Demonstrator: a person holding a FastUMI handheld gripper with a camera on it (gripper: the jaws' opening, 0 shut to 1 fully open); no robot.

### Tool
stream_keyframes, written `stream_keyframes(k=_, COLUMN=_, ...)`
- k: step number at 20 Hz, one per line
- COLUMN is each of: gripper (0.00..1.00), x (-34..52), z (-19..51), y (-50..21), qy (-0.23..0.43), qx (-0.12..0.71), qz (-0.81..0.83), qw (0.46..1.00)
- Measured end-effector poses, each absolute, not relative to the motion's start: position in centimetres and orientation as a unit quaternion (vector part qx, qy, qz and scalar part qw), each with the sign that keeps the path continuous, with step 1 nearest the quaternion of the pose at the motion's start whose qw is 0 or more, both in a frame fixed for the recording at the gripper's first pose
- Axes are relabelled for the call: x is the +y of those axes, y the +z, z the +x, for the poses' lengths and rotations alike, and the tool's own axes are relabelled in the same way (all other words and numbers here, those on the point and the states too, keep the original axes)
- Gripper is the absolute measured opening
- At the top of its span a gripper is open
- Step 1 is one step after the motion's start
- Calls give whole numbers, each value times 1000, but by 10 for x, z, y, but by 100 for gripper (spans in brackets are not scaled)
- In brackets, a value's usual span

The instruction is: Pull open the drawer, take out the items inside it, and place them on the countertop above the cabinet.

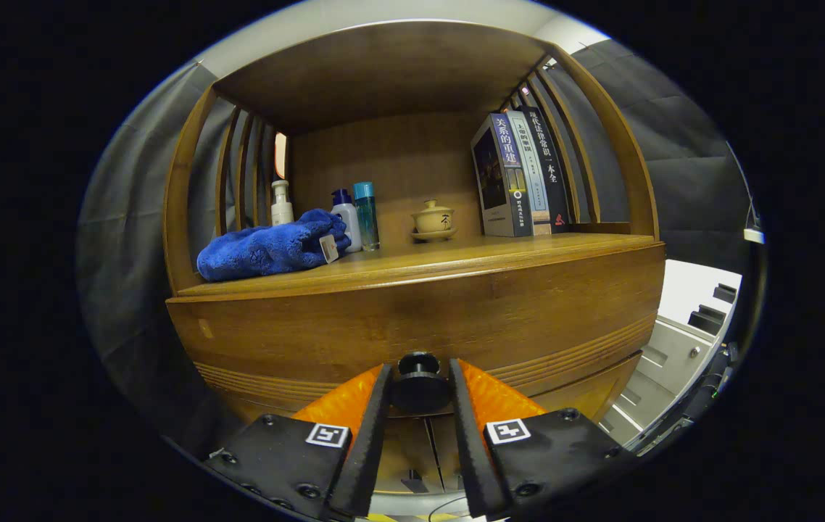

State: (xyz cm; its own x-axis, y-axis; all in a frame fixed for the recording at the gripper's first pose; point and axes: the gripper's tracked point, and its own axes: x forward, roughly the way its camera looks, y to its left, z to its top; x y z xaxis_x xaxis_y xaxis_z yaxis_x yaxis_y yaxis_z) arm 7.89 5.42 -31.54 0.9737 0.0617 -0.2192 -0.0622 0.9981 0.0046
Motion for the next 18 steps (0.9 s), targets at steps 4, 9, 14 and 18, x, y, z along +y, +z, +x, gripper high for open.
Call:
stream_keyframes(k=4, gripper=46, x=53, z=78, y=-315, qy=26, qx=116, qz=2, qw=993)
stream_keyframes(k=9, gripper=41, x=52, z=68, y=-315, qy=42, qx=123, qz=-3, qw=991)
stream_keyframes(k=14, gripper=41, x=49, z=36, y=-314, qy=43, qx=126, qz=-3, qw=991)
stream_keyframes(k=18, gripper=41, x=47, z=16, y=-313, qy=47, qx=138, qz=-4, qw=989)
